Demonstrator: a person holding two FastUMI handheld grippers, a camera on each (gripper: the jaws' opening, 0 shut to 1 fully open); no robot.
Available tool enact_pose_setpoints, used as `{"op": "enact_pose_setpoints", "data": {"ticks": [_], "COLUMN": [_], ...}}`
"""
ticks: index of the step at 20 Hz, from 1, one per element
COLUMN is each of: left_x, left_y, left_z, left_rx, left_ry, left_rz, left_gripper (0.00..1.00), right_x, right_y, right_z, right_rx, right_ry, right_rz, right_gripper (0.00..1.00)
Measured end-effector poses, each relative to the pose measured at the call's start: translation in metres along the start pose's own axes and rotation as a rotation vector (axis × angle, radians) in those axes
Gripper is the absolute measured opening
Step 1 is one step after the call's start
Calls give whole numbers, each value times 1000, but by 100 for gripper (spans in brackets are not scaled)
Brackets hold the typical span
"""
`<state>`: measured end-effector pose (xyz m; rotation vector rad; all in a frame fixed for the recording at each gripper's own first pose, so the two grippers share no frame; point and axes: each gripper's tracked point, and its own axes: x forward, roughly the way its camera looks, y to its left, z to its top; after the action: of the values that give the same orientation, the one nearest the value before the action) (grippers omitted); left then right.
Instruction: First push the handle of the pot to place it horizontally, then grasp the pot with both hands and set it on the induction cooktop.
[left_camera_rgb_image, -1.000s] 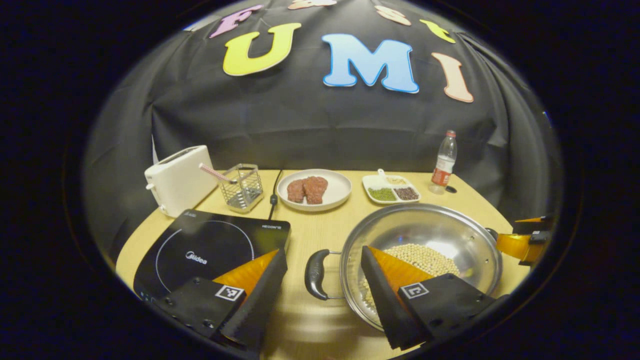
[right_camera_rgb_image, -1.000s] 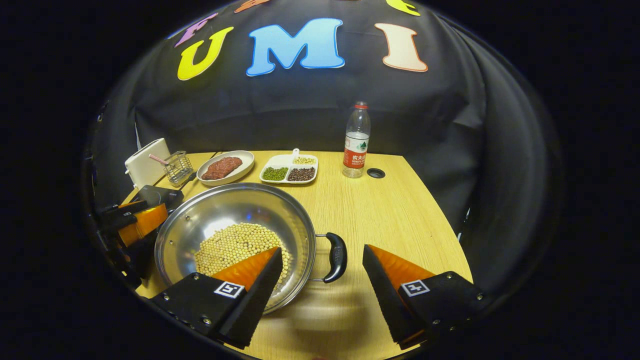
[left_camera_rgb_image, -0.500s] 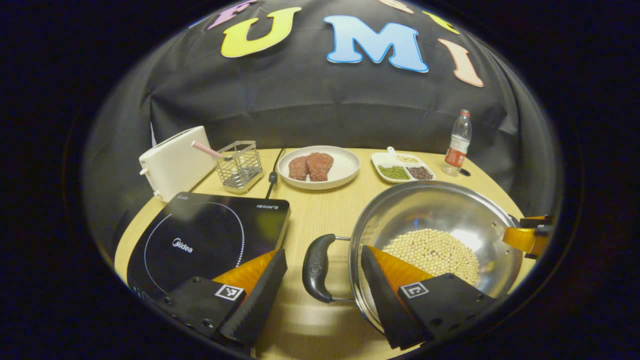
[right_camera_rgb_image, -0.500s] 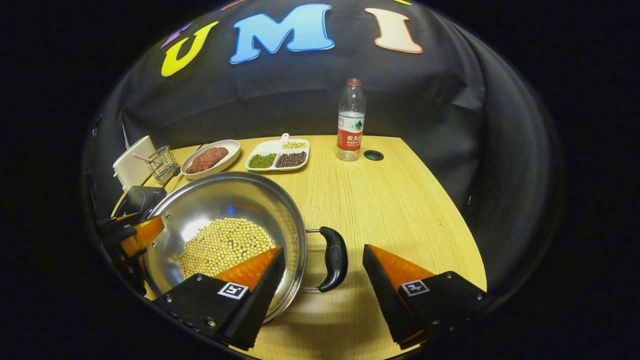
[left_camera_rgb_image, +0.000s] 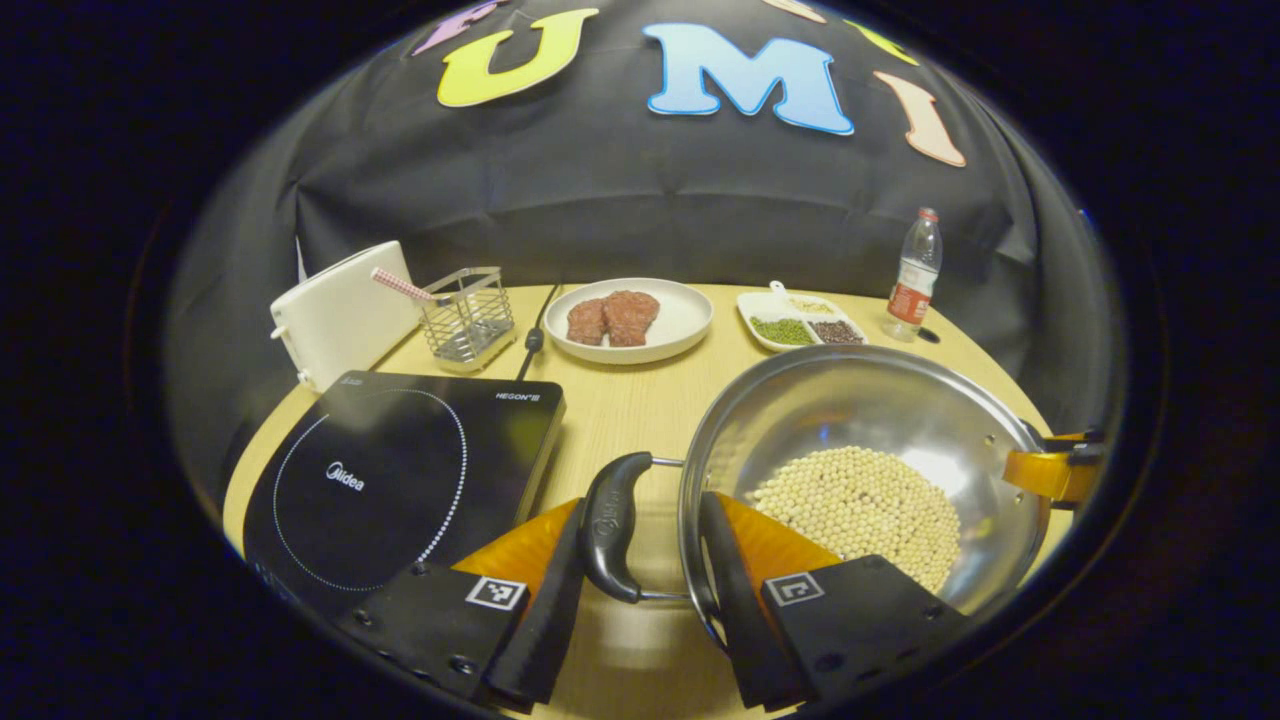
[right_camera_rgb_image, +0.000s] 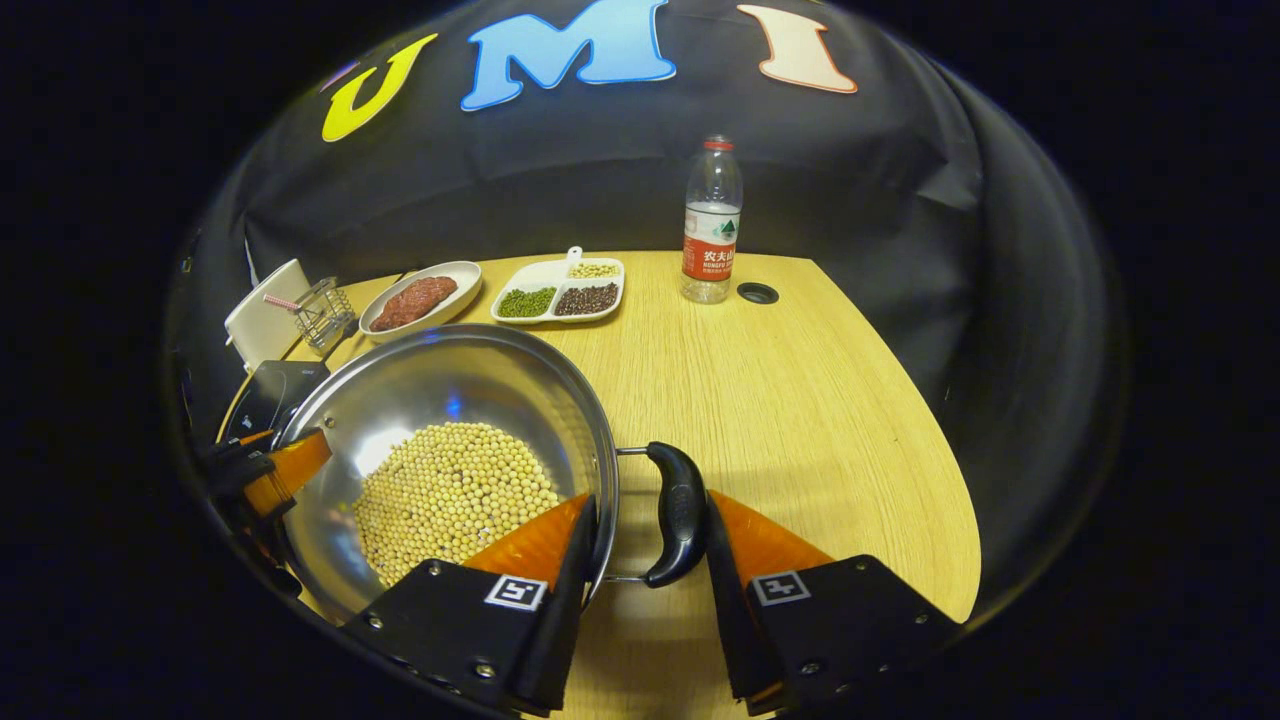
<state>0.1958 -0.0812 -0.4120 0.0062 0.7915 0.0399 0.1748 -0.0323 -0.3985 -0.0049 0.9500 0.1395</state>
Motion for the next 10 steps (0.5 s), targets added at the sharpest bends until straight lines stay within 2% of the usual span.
{"op": "enact_pose_setpoints", "data": {"ticks": [1, 2, 3, 4, 5, 6, 9, 10], "left_x": [-1, 0, 1, -3, -5, -9, -23, -27], "left_y": [1, 1, 0, -1, -2, -3, -7, -7], "left_z": [1, 1, 2, 0, 2, 3, 5, 6], "left_rx": [10, 12, 11, 16, 22, 28, 17, 14], "left_ry": [-6, -8, -12, -17, -29, -42, -55, -58], "left_rz": [2, 5, 13, 19, 25, 28, 35, 39], "left_gripper": [70, 67, 69, 65, 65, 65, 72, 69], "right_x": [0, 0, 1, 0, -1, -3, -12, -17], "right_y": [2, 2, 1, 1, 0, -1, -6, -6], "right_z": [-1, 0, -1, 0, -1, 1, 3, 5], "right_rx": [5, -3, -24, -41, -42, -40, -50, -54], "right_ry": [4, -6, -12, -15, -14, -16, -26, -29], "right_rz": [3, 2, -1, -4, -5, -1, 4, 6], "right_gripper": [53, 53, 47, 53, 47, 53, 53, 53]}}
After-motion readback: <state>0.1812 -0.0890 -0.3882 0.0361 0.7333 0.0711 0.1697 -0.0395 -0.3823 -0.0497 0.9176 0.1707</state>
